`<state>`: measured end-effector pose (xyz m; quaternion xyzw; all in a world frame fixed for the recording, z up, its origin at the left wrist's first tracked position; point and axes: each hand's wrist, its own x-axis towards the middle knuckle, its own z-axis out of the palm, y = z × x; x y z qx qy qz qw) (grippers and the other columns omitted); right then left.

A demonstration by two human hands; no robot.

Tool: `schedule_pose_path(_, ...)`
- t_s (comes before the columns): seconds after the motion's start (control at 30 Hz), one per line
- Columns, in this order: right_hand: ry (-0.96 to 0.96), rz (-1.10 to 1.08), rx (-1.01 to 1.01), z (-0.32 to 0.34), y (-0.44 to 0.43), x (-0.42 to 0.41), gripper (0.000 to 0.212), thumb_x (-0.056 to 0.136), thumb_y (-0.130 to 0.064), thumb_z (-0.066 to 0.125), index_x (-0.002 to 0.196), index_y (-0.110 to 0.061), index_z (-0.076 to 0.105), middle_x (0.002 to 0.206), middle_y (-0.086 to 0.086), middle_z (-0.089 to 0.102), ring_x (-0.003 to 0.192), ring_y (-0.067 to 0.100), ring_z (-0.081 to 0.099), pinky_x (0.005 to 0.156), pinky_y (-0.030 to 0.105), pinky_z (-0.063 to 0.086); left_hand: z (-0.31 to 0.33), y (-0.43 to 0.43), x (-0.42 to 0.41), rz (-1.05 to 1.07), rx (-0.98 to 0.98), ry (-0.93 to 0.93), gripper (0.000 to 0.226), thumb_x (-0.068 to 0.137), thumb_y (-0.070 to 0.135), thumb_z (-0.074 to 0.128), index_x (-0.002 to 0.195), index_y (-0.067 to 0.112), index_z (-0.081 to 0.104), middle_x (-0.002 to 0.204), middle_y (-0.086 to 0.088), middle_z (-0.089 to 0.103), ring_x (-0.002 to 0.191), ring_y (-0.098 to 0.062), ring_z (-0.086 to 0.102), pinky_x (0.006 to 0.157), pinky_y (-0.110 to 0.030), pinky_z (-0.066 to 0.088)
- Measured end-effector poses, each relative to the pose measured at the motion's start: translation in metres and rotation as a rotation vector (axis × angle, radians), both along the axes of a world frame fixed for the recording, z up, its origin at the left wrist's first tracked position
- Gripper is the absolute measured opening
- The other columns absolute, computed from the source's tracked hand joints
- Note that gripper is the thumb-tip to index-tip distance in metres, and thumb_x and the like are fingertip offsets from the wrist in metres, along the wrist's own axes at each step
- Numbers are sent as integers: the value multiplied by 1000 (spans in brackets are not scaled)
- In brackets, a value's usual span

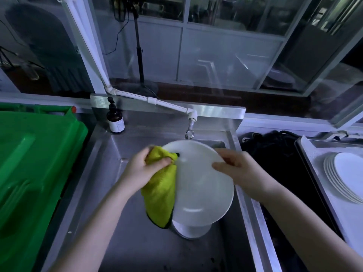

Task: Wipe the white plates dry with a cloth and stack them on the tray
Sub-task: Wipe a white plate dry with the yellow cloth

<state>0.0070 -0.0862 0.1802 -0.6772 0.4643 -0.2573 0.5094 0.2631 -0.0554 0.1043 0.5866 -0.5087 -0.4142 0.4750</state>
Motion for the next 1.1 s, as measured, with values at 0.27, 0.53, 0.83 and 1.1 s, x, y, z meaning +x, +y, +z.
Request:
schedule_pose_path(0.27,27,79,-85,13,-7,-1,42,97,4,53,113,-31,71,99,-3,76,91,10,71,76,24,57,-7,7,1,103,69,136,31,66,34,88,86,23,66,82,8,74,74,-5,69,63,-17,51)
schedule_pose_path(0.53,285,261,-124,7,-7,22,18,95,4,55,104,-2,70,93,22,68,81,18,60,78,42,51,31,-18,-5,-250,-118,-372,31,64,43,87,83,40,63,75,15,65,68,2,57,64,-20,44)
schedule_pose_path(0.83,3,69,-13,19,-19,0,36,97,5,53,115,-21,71,107,8,75,97,22,73,84,36,58,-14,5,-3,154,100,147,20,72,34,79,79,22,65,75,5,72,68,-7,67,58,-17,51)
schedule_pose_path(1.1,270,291,-81,14,-12,28,26,94,6,55,98,-13,72,89,17,68,77,16,59,72,32,46,24,-15,-2,-173,-89,-347,33,60,52,83,85,38,65,75,16,67,67,2,59,61,-17,43)
